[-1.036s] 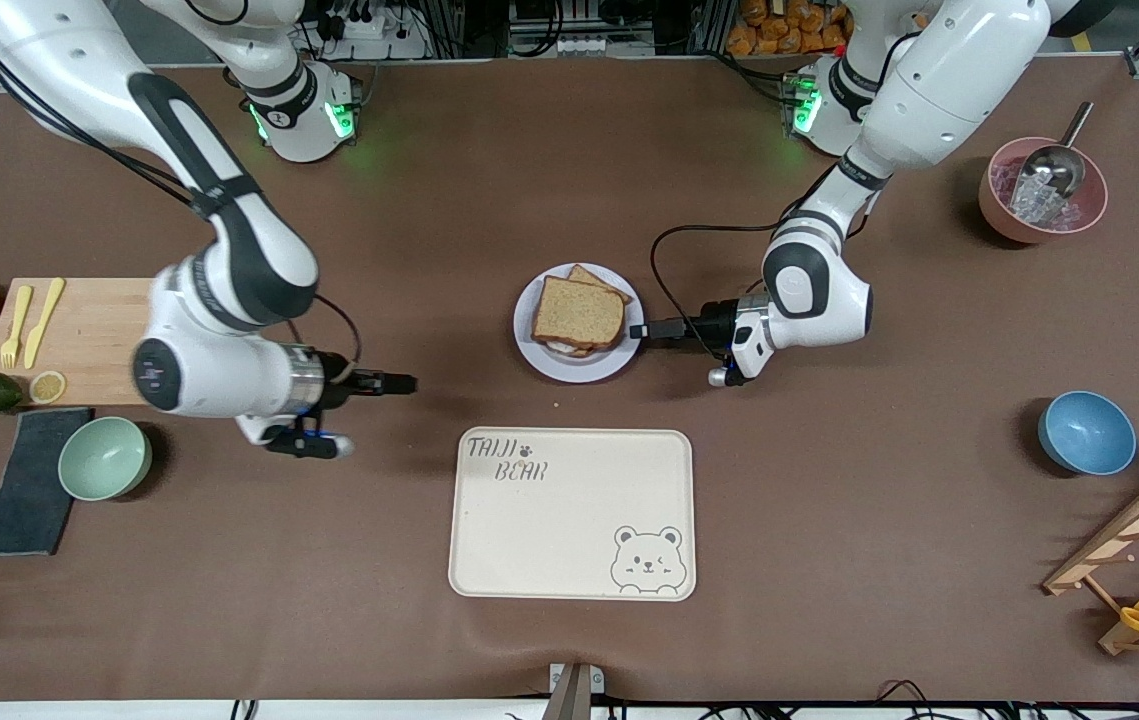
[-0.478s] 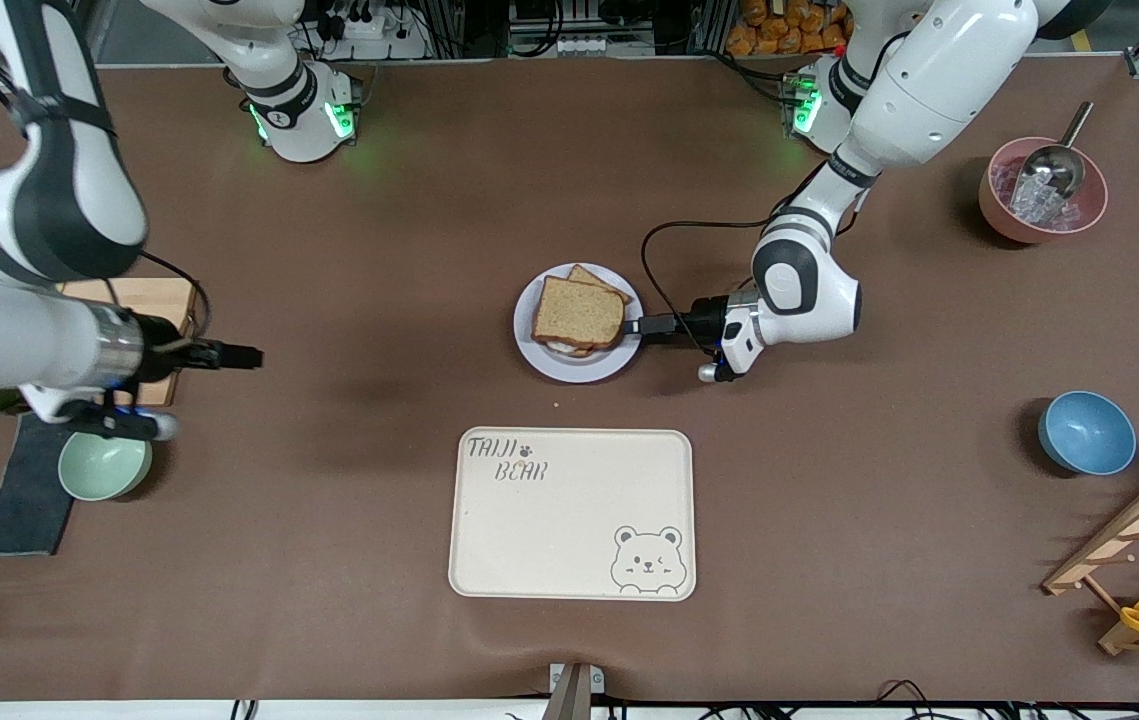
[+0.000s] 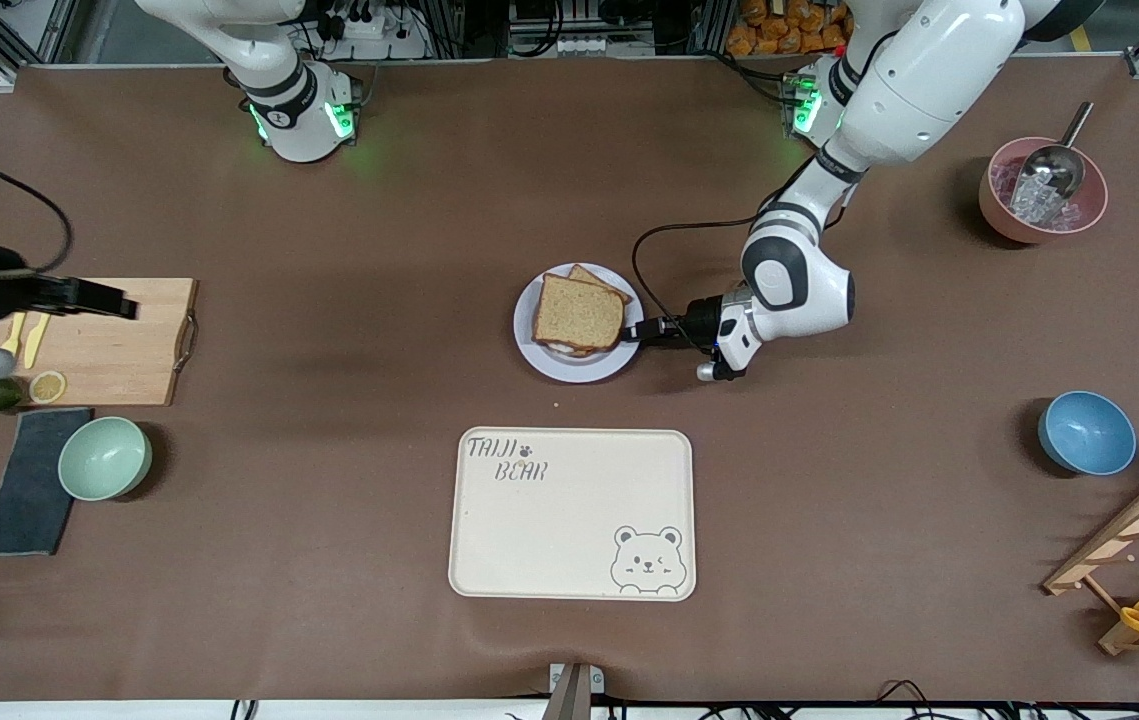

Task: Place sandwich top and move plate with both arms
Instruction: 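Release the bread with the right gripper while the left gripper grips the plate rim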

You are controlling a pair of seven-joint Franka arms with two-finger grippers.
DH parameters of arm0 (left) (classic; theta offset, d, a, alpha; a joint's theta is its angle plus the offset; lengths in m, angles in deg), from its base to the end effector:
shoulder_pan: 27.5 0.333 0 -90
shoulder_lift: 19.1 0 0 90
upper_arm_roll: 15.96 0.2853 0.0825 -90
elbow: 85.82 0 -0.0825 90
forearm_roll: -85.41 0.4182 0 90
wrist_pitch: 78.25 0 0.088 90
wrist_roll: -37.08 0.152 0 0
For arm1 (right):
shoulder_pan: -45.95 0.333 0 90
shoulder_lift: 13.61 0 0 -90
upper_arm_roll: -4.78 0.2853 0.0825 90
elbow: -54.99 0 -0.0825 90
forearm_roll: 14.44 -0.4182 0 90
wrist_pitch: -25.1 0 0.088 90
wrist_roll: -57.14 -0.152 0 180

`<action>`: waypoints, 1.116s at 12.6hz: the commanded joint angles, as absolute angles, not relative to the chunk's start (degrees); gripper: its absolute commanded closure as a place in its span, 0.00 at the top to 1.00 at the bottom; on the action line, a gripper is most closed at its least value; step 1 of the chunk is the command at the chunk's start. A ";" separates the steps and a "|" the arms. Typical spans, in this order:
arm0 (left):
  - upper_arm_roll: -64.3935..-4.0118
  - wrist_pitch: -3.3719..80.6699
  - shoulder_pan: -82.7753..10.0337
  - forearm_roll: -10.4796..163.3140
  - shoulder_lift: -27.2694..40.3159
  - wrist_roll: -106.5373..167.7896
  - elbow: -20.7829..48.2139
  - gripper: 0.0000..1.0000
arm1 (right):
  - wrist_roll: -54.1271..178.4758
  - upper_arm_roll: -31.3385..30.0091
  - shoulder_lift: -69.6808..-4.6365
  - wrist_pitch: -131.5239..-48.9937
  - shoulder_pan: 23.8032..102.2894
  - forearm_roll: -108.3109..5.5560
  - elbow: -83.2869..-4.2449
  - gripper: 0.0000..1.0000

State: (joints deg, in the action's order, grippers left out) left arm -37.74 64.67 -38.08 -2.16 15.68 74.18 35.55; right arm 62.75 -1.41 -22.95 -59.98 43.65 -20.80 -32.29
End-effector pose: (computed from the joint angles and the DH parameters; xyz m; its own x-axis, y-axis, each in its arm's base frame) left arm 0.4460 -0.3417 0.0416 0.9512 0.1200 -0.2843 0.2998 -0.5775 0.7593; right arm 0.6048 -0.0692 0.4695 0.9812 -0.0406 -0.1887 -0.0625 -0.9918 -0.1116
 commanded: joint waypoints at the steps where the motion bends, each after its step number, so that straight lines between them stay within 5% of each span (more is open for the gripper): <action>1: -37.67 65.71 -38.75 -4.15 15.62 76.01 35.82 0.01 | 67.69 -5.49 -23.80 -59.54 44.72 -19.90 -28.78 1.00; 6: -37.76 65.71 -37.70 -4.67 13.52 76.19 36.61 0.00 | 67.25 -6.29 -22.23 -57.87 44.37 -16.46 -28.67 1.00; 11: -37.94 65.63 -36.64 -7.92 8.42 76.19 38.10 0.00 | 61.36 -4.45 -11.78 -68.13 45.25 -15.76 -44.12 1.00; 14: -38.29 65.54 -36.37 -10.21 7.18 76.36 38.72 0.00 | 61.36 -2.69 -12.37 -68.94 43.66 -15.67 -42.93 1.00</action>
